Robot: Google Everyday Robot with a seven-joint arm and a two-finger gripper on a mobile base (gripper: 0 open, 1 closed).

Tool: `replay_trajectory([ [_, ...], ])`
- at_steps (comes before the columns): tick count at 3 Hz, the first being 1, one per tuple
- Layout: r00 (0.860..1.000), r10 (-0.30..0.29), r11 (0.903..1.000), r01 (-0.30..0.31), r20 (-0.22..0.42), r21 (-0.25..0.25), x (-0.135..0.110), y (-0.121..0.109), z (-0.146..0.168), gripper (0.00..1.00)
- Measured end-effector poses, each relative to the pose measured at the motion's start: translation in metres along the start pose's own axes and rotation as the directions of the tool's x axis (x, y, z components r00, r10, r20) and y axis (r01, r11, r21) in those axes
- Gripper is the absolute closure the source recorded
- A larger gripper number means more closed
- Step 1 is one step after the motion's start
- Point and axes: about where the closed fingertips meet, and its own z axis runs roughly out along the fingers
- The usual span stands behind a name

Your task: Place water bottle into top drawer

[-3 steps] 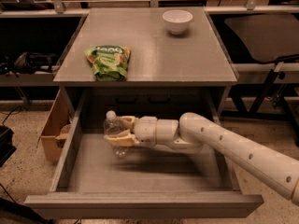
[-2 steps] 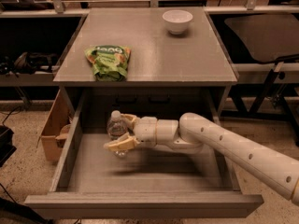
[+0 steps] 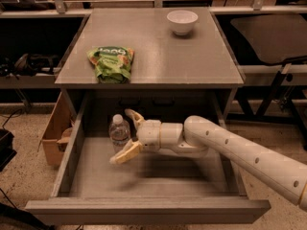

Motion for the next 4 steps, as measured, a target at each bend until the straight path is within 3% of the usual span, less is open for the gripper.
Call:
replay_trajectory([
  [1, 1.000, -0.019, 0.9991, 0.019, -0.012, -0.037, -0.014, 0.001, -0.004, 0.00],
  [2, 0.997, -0.062, 0.9915, 0.056, -0.054, -0.118, -0.047, 0.002, -0.020, 0.00],
  [3, 0.981, -0.139, 0.9729, 0.110, -0.133, -0.204, -0.093, 0.005, -0.048, 0.00],
  [4, 0.942, -0.233, 0.9472, 0.164, -0.241, -0.275, -0.156, 0.008, -0.081, 0.00],
])
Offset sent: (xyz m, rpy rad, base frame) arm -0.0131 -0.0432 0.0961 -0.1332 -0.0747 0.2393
